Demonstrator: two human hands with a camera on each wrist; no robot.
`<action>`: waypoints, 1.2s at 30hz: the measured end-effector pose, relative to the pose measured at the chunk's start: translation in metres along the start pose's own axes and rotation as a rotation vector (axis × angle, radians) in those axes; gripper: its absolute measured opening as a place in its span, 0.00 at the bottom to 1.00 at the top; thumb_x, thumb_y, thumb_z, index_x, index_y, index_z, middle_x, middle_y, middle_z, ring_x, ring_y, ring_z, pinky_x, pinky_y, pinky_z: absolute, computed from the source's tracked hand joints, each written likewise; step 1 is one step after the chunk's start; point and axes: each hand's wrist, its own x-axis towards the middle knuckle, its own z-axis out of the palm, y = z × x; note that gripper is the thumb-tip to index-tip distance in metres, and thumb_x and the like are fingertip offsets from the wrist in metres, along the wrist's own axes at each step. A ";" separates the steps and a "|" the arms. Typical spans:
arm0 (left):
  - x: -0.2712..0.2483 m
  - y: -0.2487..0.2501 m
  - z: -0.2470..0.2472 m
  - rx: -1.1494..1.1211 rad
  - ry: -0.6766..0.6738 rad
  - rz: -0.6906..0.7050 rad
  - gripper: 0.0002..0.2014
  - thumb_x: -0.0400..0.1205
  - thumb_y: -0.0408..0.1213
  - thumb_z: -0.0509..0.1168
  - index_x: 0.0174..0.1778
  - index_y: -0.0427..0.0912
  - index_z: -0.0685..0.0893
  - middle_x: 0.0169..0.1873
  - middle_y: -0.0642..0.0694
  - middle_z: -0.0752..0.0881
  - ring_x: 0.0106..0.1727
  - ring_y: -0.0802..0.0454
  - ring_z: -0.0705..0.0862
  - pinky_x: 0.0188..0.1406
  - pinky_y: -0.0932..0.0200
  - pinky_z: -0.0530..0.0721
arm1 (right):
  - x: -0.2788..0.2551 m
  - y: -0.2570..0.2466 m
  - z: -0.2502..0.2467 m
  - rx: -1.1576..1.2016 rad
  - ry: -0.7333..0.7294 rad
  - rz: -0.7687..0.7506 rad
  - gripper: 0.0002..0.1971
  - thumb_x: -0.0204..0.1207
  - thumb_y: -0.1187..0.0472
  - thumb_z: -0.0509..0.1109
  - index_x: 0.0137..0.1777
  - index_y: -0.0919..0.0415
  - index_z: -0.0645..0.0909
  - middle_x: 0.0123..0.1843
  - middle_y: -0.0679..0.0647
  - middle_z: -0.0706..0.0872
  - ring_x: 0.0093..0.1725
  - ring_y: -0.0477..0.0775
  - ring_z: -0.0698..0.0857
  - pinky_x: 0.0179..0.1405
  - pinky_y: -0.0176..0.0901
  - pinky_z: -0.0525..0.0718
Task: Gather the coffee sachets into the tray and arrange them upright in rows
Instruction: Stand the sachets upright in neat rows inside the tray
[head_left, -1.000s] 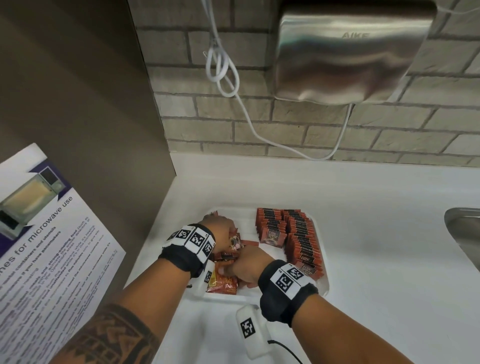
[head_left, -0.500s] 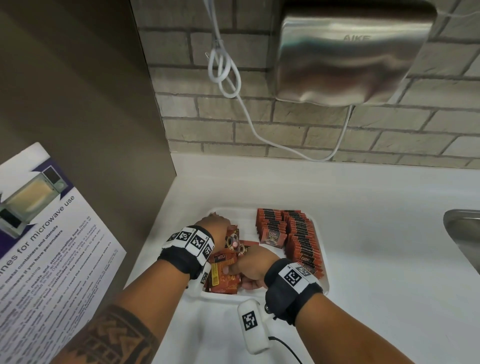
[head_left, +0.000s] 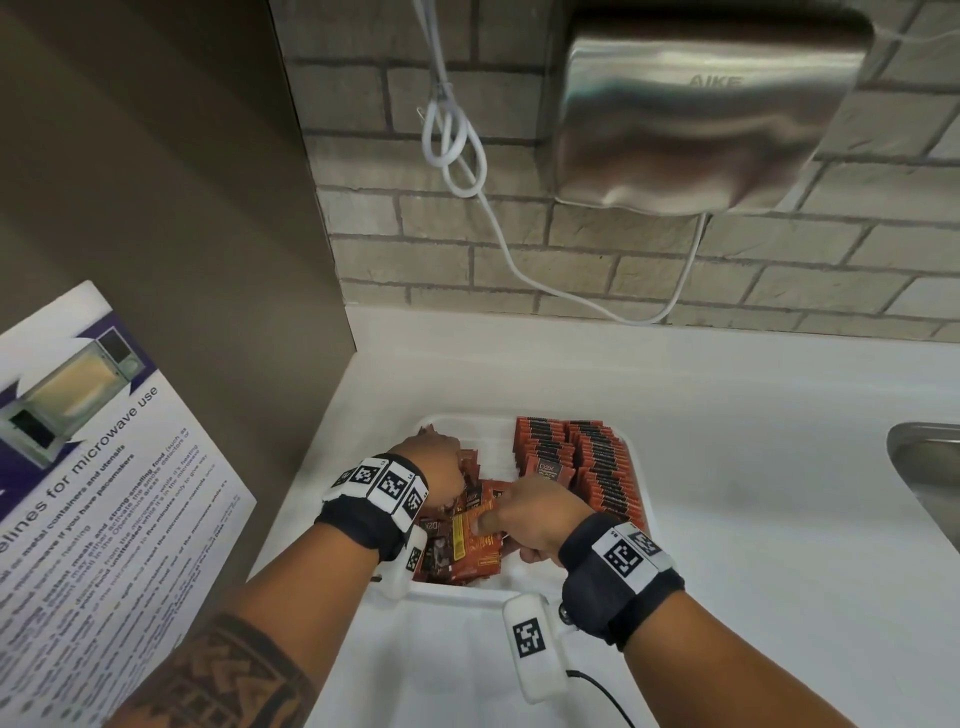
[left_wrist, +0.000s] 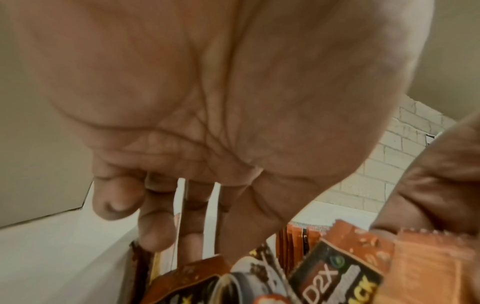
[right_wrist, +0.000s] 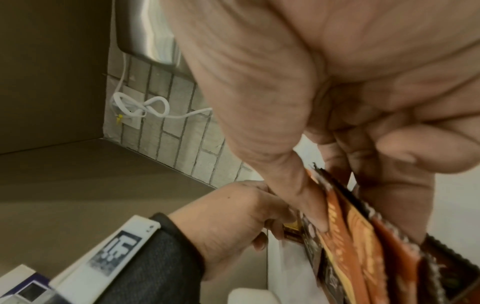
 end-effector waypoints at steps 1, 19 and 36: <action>0.000 0.000 0.001 -0.004 0.007 -0.004 0.21 0.83 0.35 0.60 0.74 0.41 0.77 0.75 0.36 0.73 0.68 0.42 0.80 0.66 0.51 0.82 | -0.001 0.000 -0.002 -0.039 0.014 -0.011 0.16 0.73 0.60 0.78 0.30 0.63 0.75 0.22 0.54 0.78 0.19 0.52 0.71 0.20 0.40 0.67; -0.005 0.004 0.011 -0.001 0.129 0.071 0.16 0.84 0.41 0.64 0.67 0.41 0.82 0.65 0.39 0.80 0.61 0.42 0.83 0.60 0.52 0.84 | -0.033 0.002 -0.034 0.018 0.075 -0.075 0.17 0.77 0.64 0.76 0.31 0.60 0.72 0.23 0.50 0.75 0.13 0.39 0.74 0.22 0.38 0.64; -0.023 0.034 -0.012 -1.853 -0.077 0.512 0.23 0.86 0.30 0.61 0.78 0.51 0.76 0.70 0.28 0.80 0.59 0.34 0.84 0.53 0.41 0.88 | -0.034 -0.016 -0.066 0.428 0.240 -0.390 0.14 0.78 0.60 0.77 0.57 0.68 0.82 0.40 0.59 0.89 0.21 0.42 0.83 0.21 0.33 0.78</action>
